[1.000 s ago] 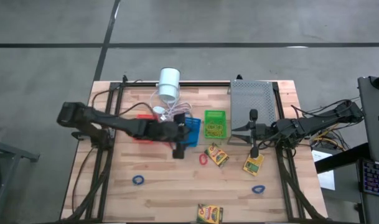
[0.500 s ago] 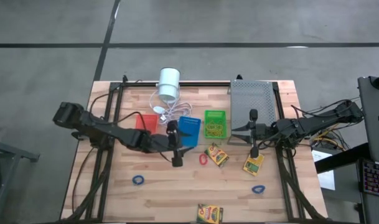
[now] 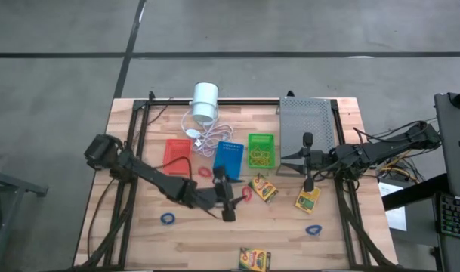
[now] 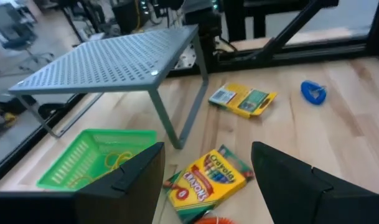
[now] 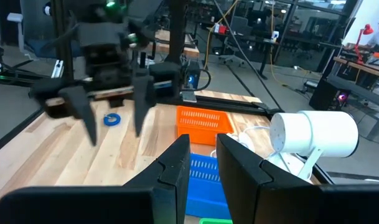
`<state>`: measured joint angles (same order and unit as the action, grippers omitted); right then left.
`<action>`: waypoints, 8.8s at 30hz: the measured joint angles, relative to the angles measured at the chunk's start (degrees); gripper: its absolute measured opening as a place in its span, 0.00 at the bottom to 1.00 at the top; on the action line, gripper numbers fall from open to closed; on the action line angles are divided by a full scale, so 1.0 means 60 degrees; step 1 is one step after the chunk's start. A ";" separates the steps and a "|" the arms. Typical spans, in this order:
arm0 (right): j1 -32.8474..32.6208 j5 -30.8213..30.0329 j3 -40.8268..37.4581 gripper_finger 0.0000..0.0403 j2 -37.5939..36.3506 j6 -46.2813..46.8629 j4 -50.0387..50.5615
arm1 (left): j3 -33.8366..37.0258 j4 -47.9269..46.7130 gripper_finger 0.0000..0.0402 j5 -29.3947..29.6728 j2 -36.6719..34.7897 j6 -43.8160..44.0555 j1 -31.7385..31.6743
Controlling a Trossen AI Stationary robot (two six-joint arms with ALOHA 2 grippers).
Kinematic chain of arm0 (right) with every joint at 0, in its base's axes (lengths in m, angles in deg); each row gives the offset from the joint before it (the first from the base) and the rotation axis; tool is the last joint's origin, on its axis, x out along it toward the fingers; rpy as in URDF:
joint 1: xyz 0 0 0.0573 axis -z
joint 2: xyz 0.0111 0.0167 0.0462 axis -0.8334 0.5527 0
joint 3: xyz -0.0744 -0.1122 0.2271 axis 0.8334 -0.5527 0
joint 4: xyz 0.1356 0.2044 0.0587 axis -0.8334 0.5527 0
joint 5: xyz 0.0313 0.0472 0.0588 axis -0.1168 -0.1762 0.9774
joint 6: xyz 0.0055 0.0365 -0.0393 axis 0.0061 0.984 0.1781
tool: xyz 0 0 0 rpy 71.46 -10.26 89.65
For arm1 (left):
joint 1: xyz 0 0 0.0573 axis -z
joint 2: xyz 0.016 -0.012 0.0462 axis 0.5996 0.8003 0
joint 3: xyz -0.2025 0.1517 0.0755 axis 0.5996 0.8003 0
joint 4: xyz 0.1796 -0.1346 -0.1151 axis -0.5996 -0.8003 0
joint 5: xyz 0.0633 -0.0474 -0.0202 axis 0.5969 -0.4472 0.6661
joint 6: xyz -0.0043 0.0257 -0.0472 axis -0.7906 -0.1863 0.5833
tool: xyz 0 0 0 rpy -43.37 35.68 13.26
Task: Pick & Place Office Desk Supplies
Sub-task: Put the pack of crayon into the blue bin
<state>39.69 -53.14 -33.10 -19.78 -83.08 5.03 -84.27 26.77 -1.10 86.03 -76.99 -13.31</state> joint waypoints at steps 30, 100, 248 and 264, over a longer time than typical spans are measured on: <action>0.0001 -0.0001 0.0004 0.19 0.0000 0.0000 0.0002 | -0.3515 -0.0945 0.61 0.0835 0.3713 0.1562 0.0061; 0.0001 -0.0004 0.0000 0.19 -0.0004 0.0000 0.0007 | 0.2593 -0.0064 0.57 -0.5563 -0.2544 0.0153 -0.3656; -0.4962 -0.3333 1.0284 0.16 1.4183 0.8527 1.3914 | 0.5052 -0.2298 0.57 -0.6494 -0.8382 -0.1957 -0.3695; -0.4933 -0.3317 1.0242 0.27 1.4019 0.9335 1.4262 | 0.5052 -0.2298 0.57 -0.6494 -0.8382 -0.1957 -0.3691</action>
<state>10.10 -73.03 28.35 64.34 -27.08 90.60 -53.96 12.98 -40.07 35.74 -88.73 -35.46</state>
